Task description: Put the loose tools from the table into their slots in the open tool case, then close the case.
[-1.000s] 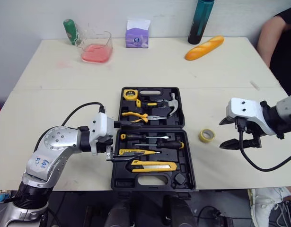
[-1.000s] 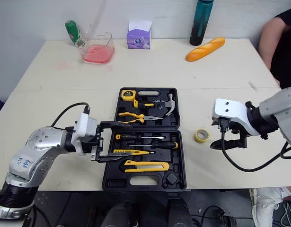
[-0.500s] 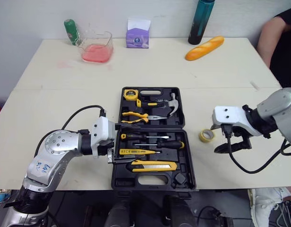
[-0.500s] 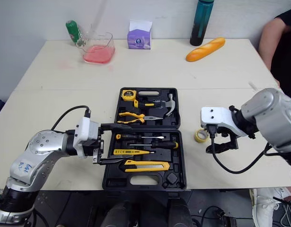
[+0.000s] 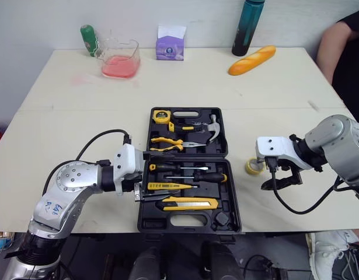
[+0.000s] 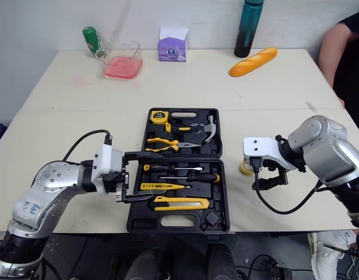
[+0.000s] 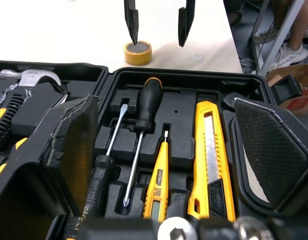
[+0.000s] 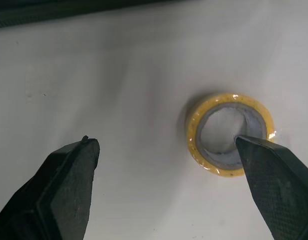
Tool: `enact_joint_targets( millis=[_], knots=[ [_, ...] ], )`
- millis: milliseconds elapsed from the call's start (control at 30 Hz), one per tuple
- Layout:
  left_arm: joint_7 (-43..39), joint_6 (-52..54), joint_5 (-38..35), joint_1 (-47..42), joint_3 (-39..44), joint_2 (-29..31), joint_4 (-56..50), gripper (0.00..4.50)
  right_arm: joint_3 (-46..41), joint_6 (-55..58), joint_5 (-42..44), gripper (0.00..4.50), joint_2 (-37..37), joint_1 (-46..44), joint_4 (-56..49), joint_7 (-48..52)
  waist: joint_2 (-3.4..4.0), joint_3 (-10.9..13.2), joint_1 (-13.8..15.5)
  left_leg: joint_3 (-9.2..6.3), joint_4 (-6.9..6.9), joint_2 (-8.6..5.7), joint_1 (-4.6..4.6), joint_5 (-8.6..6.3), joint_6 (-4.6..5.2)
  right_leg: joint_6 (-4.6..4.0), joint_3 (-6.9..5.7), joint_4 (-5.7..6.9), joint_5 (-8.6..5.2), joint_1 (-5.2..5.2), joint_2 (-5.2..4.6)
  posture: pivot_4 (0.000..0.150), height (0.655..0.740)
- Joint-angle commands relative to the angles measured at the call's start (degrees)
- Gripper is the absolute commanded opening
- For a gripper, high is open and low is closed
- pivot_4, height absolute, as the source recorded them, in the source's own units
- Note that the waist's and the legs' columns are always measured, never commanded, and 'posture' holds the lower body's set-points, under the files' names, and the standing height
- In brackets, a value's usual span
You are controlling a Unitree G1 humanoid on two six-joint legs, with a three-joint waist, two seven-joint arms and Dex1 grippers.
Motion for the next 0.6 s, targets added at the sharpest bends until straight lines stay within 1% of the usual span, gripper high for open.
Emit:
enact_joint_targets(
  millis=[33,267,600],
  knots=[
    [0.6,0.3,-0.3,0.0,-0.2,-0.1,-2.3,4.49,-0.5,-0.8,-1.3,4.50,0.7,-0.5,0.2,0.5,0.00,0.0,0.0,0.00,0.00,0.00,0.00,0.00,0.00,0.00,0.00,0.00,0.00,0.00,0.00,0.150,0.7400],
    [0.3,1.0,-0.3,-0.8,0.0,0.2,-2.3,4.49,0.2,-0.8,-2.7,4.50,2.4,-0.6,1.0,0.9,0.00,0.0,0.0,0.00,0.03,0.01,0.00,0.00,0.00,0.00,0.00,0.01,0.00,0.00,0.01,0.150,0.7400],
    [0.7,0.9,-0.1,-1.1,0.2,-0.1,-2.1,4.49,0.5,-1.8,-4.3,4.50,3.0,-0.4,1.7,1.2,0.00,0.0,0.0,0.00,0.05,0.00,-0.01,0.00,0.00,0.00,-0.01,0.02,0.00,0.00,0.01,0.150,0.7400]
  ],
)
